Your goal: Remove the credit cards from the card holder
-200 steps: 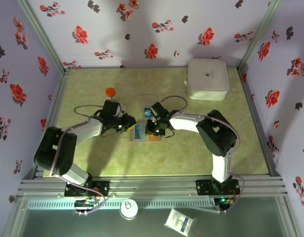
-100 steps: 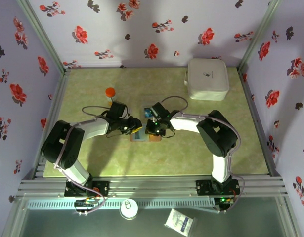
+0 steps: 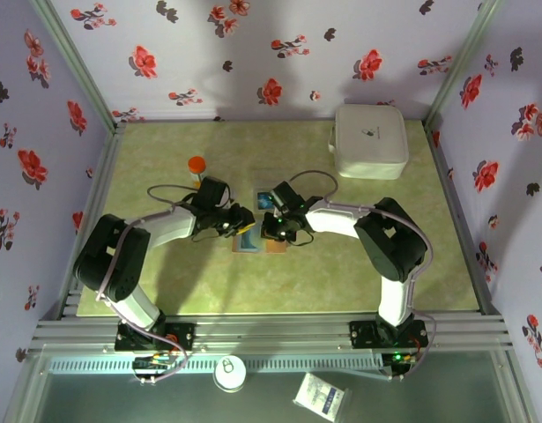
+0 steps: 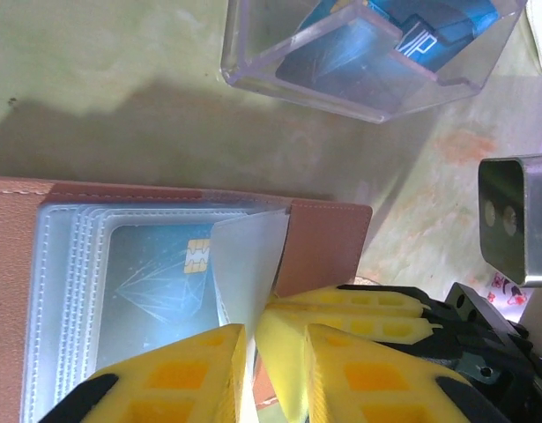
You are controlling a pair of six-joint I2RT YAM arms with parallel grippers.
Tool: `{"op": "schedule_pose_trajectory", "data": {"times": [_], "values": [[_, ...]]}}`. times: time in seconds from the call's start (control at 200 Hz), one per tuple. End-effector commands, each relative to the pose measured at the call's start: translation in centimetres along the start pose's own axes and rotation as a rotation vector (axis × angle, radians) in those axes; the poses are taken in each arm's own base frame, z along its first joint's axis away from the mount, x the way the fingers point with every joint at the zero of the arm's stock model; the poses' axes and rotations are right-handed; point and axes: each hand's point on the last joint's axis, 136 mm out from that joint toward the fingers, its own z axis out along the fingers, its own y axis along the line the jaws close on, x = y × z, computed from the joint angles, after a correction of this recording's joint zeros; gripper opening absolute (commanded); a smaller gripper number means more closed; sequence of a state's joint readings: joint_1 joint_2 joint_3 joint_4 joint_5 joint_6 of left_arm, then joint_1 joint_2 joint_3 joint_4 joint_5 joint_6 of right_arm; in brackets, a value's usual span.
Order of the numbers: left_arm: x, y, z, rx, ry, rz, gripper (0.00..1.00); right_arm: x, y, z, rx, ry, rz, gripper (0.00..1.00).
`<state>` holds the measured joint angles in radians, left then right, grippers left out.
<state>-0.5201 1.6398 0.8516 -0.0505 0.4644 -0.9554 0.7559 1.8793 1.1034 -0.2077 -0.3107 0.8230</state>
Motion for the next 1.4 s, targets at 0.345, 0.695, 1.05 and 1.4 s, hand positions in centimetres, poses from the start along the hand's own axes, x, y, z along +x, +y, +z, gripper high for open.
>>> {"op": "schedule_pose_trajectory", "data": {"times": [0.345,0.695,1.05,1.4], "values": [[0.2,-0.1,0.0,-0.030,0.013,0.008,0.29,0.2,-1.0,0.1,0.013,0.009,0.018,0.12],[0.4,-2.7,0.8,0.060,0.046,0.019,0.27,-0.2,-1.2,-2.0,0.047,-0.026,0.004,0.18],[1.1,-4.2,2.0,0.079,0.088,0.041,0.18,-0.2,-5.1,-5.7,0.246,-0.063,-0.040,0.23],[3.0,-5.1,5.3,0.035,0.195,0.060,0.17,-0.1,-7.8,-6.2,0.300,-0.073,-0.021,0.22]]}}
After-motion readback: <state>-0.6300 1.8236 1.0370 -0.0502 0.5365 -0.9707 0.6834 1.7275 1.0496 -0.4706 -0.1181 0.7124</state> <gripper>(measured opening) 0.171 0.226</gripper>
